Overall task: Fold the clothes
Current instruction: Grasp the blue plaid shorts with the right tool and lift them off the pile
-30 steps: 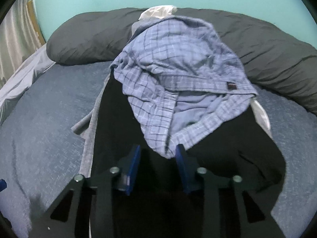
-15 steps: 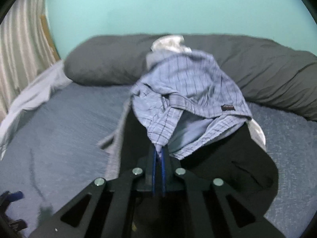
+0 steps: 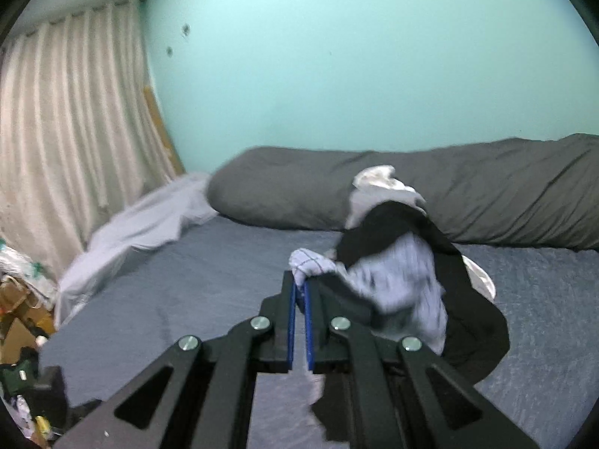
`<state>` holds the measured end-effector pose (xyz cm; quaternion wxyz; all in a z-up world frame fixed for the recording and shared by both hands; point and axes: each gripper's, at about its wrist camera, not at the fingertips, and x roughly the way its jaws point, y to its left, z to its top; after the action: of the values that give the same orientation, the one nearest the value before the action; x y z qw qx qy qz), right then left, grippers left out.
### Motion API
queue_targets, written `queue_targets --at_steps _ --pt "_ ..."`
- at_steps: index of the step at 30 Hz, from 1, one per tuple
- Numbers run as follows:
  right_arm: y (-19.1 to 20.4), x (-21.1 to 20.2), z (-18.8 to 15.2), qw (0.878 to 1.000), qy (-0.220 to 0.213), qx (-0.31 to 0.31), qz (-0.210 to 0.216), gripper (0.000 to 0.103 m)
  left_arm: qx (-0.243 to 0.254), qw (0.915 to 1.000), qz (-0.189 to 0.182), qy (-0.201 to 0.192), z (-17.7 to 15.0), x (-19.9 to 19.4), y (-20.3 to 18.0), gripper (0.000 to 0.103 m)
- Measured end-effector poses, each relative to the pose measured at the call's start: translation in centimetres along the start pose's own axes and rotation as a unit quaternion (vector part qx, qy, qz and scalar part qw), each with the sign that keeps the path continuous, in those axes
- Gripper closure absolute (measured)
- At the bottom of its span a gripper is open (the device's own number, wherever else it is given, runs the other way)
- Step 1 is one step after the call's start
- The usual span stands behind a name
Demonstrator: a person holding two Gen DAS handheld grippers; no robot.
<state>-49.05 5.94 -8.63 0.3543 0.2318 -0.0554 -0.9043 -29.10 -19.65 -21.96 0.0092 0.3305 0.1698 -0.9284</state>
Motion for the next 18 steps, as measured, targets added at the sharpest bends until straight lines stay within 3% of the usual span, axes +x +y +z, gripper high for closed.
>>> queue_targets --at_steps 6,11,18 --pt "4.8 -8.0 -1.3 0.999 -0.031 0.002 0.038 0.099 0.022 0.9994 -0.019 -0.018 -3.0 -4.2 -2.5 0.0" --pt "9.6 -14.9 -2.2 0.999 -0.032 -0.019 0.039 0.099 0.005 0.9989 -0.039 -0.026 -4.9 -9.3 -3.6 0.0" --pt "15.5 -23.8 -4.9 0.998 -0.033 0.001 0.059 0.099 -0.009 0.9967 -0.078 -0.019 -6.7 -17.2 -4.8 0.0"
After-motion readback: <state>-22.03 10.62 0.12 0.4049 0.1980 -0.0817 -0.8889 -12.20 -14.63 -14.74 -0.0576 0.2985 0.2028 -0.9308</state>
